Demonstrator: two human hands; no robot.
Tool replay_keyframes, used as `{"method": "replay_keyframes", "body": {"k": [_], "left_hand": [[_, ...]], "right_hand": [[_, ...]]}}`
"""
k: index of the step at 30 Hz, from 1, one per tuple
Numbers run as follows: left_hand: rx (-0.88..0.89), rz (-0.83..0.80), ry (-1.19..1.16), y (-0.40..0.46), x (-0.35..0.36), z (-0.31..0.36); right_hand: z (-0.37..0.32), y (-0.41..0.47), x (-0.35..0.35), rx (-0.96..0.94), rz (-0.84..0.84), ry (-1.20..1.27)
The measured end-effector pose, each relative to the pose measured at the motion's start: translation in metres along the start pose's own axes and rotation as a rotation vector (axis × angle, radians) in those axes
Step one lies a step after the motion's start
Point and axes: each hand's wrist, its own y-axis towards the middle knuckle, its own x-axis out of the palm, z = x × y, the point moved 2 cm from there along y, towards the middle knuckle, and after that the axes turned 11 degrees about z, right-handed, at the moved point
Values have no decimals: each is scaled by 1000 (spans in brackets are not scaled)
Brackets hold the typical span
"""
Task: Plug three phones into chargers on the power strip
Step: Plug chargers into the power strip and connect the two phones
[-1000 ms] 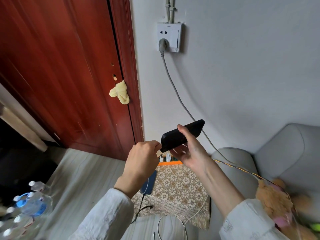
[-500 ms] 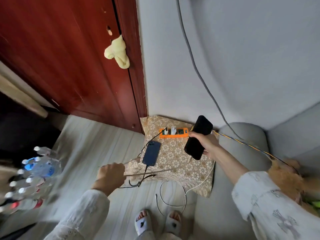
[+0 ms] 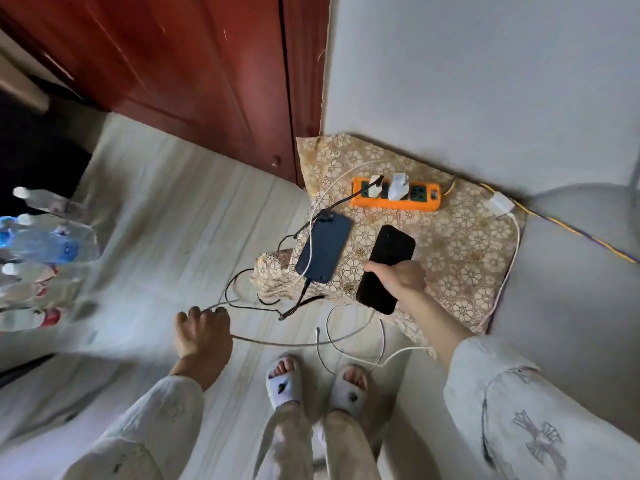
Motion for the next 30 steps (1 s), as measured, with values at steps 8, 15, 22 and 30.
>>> {"method": "replay_keyframes", "body": {"k": [8, 15, 22, 30], "left_hand": [[-239, 90, -49, 40, 61, -27], [37, -33, -71, 60, 82, -11], [141, -13, -223, 77, 74, 9], [181, -246, -418, 64, 93, 13]], "right_hand": [[0, 23, 80, -64, 86, -88], [-9, 19, 89, -176, 211, -212], [-7, 22, 84, -247, 155, -204], [9, 3, 85, -358, 46, -234]]}}
